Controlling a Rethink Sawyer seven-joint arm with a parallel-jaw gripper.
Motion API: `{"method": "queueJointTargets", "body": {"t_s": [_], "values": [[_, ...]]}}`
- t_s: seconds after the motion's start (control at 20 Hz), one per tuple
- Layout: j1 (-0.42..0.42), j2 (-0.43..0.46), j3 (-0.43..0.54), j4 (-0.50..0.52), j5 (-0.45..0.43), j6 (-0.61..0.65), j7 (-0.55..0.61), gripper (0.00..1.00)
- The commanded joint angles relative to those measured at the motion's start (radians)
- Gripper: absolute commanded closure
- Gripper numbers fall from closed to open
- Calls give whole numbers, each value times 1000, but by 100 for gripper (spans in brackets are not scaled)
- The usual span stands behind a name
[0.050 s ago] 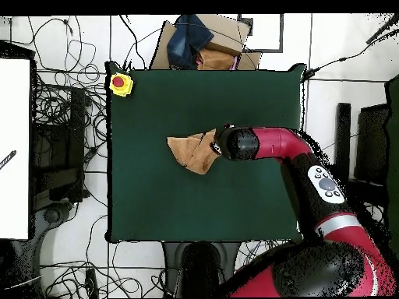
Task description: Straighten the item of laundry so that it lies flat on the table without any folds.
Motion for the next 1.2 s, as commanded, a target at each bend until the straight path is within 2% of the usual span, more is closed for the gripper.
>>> {"method": "queueJointTargets", "body": {"t_s": [0.05, 0.5, 0.65, 1.2], "values": [[24, 54, 42, 54, -101, 0, -192, 0], [59, 62, 12, 32, -166, 8, -194, 0], [75, 80, -3, 19, -187, 4, -159, 0], [46, 83, 26, 43, -211, -17, -173, 0]]}}
